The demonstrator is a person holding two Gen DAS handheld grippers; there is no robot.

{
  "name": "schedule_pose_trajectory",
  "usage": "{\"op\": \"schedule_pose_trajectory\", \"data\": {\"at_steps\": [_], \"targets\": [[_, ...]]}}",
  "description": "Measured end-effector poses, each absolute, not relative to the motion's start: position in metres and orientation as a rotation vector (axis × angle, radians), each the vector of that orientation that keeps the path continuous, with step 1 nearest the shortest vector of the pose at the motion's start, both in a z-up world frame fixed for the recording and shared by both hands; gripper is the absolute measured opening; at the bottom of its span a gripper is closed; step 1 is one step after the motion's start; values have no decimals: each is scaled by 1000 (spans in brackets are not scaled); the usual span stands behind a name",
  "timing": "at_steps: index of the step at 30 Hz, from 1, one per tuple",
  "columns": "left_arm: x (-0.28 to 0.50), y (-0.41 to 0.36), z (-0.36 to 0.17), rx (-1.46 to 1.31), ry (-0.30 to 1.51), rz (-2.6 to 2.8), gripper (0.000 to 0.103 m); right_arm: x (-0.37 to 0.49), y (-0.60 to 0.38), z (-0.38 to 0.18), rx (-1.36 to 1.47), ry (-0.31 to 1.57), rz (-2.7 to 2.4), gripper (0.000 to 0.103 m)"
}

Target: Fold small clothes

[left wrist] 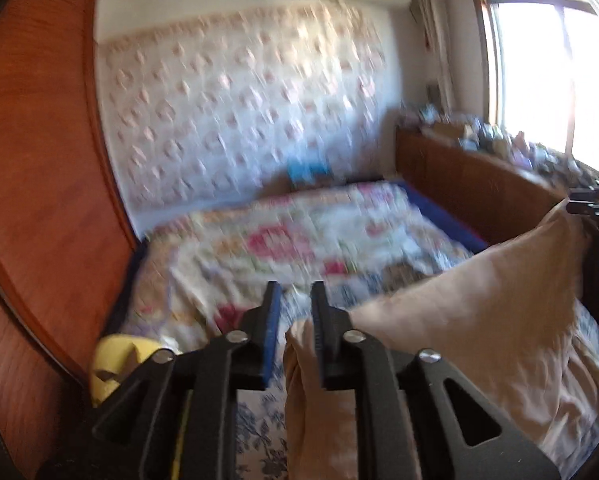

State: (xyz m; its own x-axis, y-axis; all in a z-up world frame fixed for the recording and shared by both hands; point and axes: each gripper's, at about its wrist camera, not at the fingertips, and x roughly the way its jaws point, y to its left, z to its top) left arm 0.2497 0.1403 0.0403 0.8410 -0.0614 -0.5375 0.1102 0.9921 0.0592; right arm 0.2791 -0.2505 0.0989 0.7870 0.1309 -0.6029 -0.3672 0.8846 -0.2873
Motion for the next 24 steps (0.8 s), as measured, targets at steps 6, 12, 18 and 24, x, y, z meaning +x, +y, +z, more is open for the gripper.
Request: {"op": "schedule_pose_trajectory", "data": {"at_steps": [6, 12, 18, 24], "targets": [[243, 134, -8, 69, 698, -139, 37, 305, -265, 26, -355, 730, 265, 46], [205, 121, -33, 60, 761, -171, 38, 278, -286, -5, -257, 785, 262, 47], [172, 123, -55, 40, 801, -181, 41, 237, -298, -26, -163, 818, 276, 47], [152, 130, -84, 9, 862, -175, 43, 193, -305, -48, -57, 850, 337, 67]]}}
